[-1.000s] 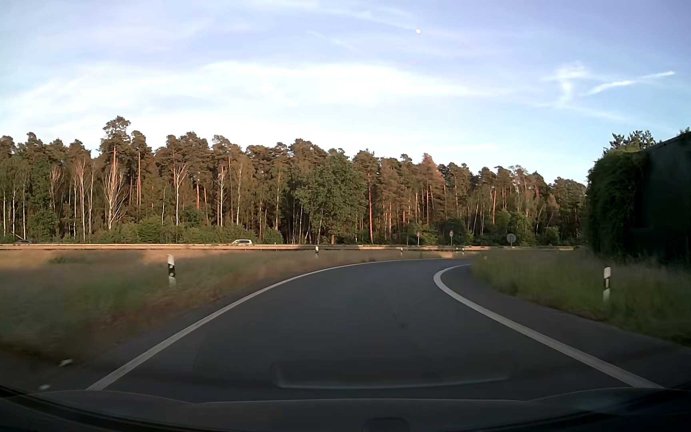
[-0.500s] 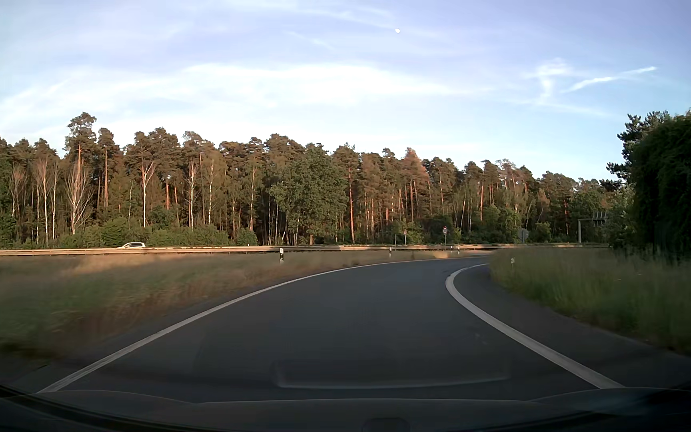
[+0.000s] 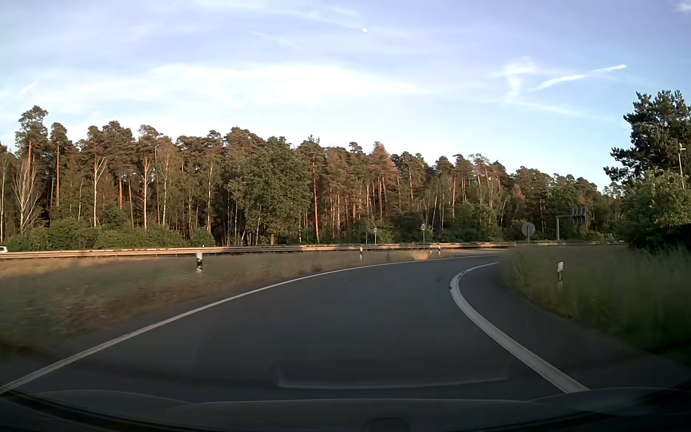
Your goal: Follow the waypoints while adhering to traffic rules and regulations
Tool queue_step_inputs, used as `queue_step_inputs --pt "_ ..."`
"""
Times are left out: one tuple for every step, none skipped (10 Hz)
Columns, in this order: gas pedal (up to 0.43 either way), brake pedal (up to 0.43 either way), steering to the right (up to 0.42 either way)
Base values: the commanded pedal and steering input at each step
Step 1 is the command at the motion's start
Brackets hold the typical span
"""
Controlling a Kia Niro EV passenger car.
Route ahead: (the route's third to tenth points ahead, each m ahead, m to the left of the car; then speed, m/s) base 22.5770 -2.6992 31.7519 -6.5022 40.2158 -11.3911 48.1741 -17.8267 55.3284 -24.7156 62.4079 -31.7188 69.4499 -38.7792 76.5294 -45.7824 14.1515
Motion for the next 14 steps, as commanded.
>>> queue_step_inputs --pt "0.000 0.000 0.072" --pt "0.000 0.000 0.075" --pt "0.000 0.000 0.076" --pt "0.000 0.000 0.076" --pt "0.000 0.000 0.076" --pt "0.000 0.000 0.075" --pt "0.000 0.000 0.074" --pt "0.000 0.000 0.074" --pt "0.000 0.000 0.070" --pt "0.000 0.000 0.065" --pt "0.047 0.000 0.065" --pt "0.059 0.000 0.066" --pt "0.059 0.000 0.067" --pt "0.059 0.000 0.071"
